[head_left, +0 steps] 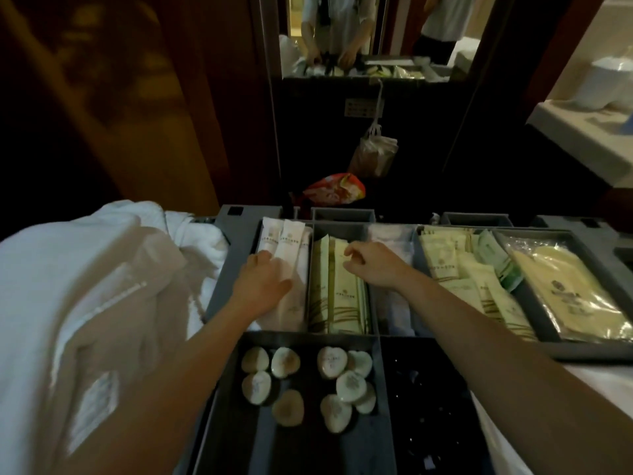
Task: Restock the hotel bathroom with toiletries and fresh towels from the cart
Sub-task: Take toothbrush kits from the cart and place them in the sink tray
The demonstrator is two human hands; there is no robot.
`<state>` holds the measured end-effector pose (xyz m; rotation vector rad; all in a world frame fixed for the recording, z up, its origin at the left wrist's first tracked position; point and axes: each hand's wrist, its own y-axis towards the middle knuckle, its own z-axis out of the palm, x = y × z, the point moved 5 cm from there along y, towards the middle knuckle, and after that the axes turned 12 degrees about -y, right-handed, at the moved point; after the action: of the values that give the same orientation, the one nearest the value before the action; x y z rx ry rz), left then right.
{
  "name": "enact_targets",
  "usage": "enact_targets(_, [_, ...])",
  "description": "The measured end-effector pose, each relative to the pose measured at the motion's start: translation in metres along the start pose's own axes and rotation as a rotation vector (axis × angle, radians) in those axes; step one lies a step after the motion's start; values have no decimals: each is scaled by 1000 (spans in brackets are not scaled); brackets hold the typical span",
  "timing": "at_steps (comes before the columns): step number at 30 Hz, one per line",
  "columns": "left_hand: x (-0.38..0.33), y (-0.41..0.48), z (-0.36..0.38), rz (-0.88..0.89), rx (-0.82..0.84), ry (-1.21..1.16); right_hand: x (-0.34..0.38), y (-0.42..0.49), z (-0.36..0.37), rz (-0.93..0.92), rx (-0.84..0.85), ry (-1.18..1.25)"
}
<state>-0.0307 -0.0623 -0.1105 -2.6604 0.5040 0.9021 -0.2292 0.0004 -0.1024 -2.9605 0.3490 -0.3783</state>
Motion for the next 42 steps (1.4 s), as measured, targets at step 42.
enact_targets(42, [-21, -50, -39, -120, -87, -370, 27, -21, -25, -21, -100, 446])
